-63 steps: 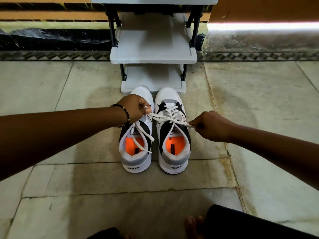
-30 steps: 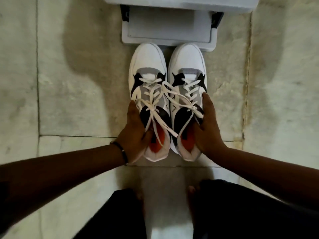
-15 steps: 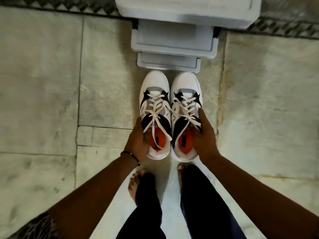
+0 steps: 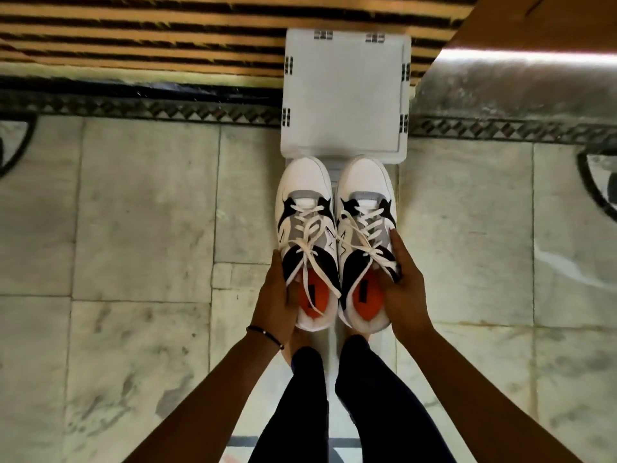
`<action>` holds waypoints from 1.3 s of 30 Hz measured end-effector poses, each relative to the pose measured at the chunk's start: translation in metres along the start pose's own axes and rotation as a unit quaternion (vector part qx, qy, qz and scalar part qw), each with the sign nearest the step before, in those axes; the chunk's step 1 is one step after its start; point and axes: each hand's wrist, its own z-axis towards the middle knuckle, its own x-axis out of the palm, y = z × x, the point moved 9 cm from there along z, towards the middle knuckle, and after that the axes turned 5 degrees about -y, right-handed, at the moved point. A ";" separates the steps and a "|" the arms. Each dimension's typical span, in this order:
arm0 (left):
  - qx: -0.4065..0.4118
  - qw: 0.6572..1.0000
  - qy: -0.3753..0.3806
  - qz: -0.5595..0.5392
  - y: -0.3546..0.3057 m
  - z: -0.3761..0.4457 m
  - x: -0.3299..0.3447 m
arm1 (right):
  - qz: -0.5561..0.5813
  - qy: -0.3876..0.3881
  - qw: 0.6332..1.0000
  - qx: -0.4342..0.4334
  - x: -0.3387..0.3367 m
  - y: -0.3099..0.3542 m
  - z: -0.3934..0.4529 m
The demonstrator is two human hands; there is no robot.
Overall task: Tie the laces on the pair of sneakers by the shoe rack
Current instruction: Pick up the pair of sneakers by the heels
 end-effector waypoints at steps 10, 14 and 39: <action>0.026 0.999 -0.035 -0.010 -0.064 0.113 0.000 | 0.032 -0.011 0.999 -0.031 0.011 0.060 0.106; 0.022 0.998 -0.050 -0.028 -0.083 0.167 0.007 | 0.022 0.001 0.999 -0.033 0.020 0.080 0.166; 0.014 0.999 -0.025 0.020 -0.117 0.290 0.013 | -0.018 0.007 0.999 -0.046 0.049 0.115 0.281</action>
